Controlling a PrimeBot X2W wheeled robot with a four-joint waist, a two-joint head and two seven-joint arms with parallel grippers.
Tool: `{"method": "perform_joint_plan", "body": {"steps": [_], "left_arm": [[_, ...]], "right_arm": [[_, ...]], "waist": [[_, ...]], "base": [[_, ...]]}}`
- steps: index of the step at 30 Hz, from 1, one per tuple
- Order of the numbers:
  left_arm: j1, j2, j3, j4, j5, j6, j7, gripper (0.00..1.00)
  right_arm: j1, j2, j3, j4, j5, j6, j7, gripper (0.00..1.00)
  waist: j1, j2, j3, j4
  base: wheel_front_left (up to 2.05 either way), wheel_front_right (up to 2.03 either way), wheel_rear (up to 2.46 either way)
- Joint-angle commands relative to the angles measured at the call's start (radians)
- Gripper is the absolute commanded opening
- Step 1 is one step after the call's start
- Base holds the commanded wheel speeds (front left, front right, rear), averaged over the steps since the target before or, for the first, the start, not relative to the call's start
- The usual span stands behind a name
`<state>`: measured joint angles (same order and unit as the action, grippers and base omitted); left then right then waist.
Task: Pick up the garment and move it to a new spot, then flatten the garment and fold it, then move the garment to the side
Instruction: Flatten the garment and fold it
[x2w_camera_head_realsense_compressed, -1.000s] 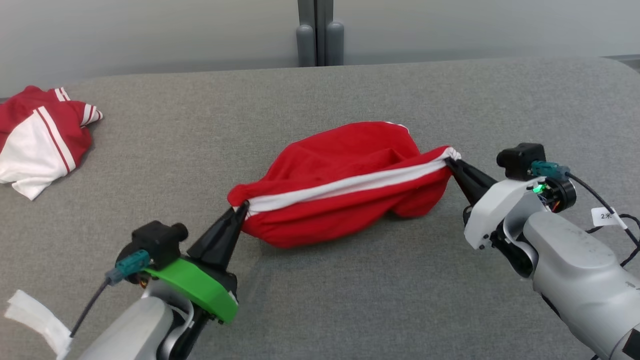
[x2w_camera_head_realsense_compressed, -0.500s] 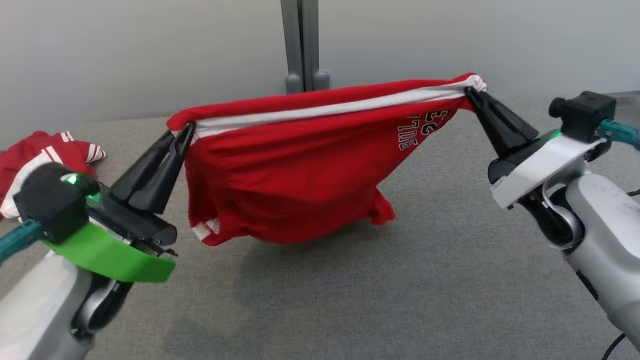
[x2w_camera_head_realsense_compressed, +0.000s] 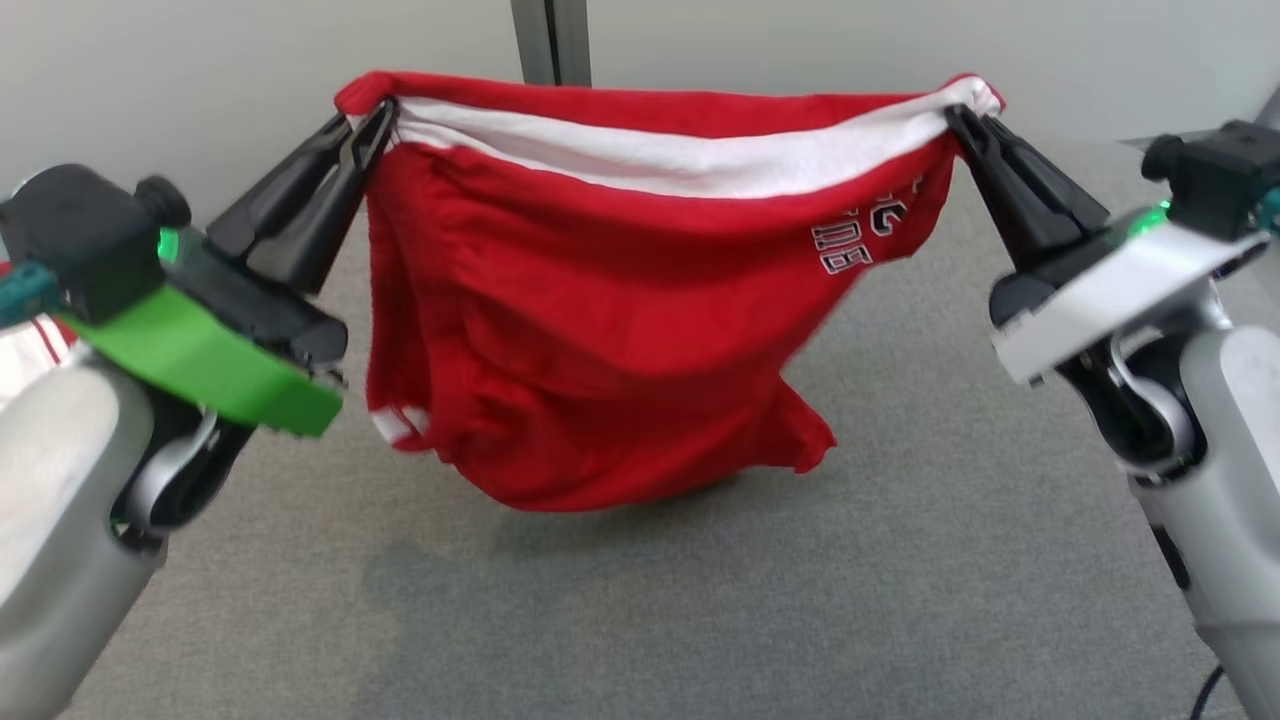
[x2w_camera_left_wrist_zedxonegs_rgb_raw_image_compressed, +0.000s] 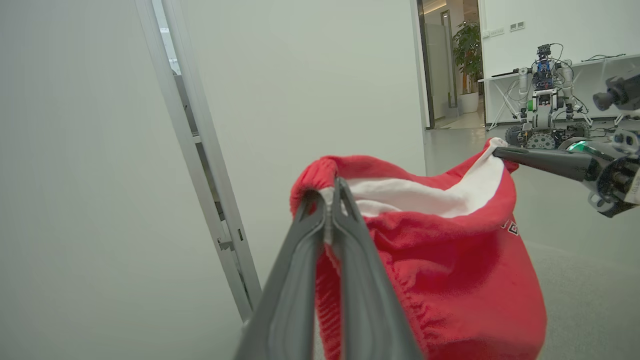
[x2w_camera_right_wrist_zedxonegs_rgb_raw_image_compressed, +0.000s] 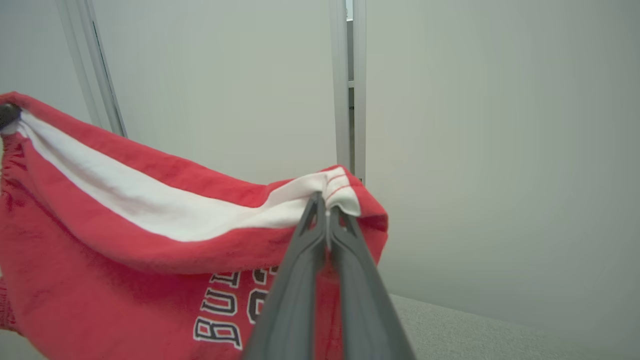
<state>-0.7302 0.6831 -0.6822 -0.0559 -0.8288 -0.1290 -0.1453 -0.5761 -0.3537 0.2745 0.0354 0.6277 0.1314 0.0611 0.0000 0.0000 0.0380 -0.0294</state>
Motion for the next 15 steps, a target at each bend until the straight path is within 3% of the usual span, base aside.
{"method": "perform_joint_plan", "body": {"steps": [1,9,15], "left_arm": [[-0.047,-0.019,-0.008,0.029,-0.023,-0.003,-0.005,0.00],[-0.344,-0.085,-0.077,0.259,-0.030,-0.003,-0.070,0.00],[-0.481,-0.134,-0.065,0.388,-0.007,-0.003,-0.118,0.00]], "right_arm": [[-0.045,0.021,-0.004,0.024,-0.014,-0.001,-0.001,0.00],[-0.349,0.149,0.014,0.266,-0.135,-0.001,-0.104,0.00],[-0.507,0.200,-0.012,0.426,-0.228,-0.001,-0.235,0.00]], "waist": [[0.0000,0.0000,0.073,-0.027],[0.0000,0.0000,0.192,-0.070],[0.0000,0.0000,0.233,-0.077]], "base": [[0.00,0.00,0.00],[0.00,0.00,0.00],[0.00,0.00,0.00]]}}
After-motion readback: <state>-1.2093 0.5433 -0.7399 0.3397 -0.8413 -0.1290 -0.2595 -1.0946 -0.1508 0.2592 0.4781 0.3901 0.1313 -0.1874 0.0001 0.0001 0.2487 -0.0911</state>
